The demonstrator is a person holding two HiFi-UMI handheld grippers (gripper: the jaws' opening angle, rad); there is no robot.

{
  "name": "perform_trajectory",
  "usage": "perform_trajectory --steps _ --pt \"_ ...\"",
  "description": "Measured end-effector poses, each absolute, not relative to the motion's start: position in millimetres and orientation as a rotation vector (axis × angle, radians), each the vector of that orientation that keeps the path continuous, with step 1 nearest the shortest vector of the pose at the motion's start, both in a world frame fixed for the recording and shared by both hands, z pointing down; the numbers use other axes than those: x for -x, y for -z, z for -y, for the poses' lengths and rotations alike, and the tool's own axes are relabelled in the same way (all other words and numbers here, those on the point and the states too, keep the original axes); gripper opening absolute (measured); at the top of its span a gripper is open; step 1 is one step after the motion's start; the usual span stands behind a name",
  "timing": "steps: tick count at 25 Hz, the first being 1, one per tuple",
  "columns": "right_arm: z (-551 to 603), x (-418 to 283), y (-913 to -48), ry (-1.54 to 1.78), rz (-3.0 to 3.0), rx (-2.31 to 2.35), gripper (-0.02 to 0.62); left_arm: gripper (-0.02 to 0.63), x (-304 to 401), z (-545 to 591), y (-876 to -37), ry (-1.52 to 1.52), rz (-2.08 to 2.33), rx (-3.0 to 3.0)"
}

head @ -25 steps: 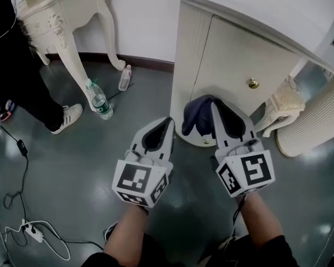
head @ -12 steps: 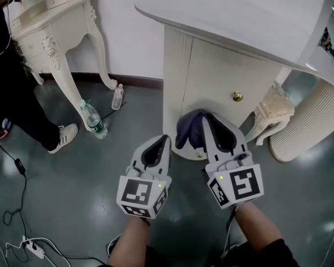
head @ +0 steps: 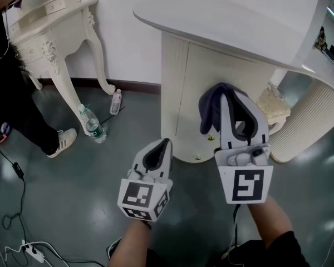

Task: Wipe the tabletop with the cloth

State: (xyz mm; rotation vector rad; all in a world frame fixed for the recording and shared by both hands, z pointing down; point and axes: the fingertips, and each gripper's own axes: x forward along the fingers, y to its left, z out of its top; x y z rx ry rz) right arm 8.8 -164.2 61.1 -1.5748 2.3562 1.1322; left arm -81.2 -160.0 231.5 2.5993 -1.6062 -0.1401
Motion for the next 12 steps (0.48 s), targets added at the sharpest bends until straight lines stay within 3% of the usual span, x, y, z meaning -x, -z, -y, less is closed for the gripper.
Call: perform_trajectory --steps 12 --pt "207.4 24.5 -39.8 -1.780 -2.216 1.707 0.026 0.008 78.3 163.0 -234.2 0.193 1.551 -2.591"
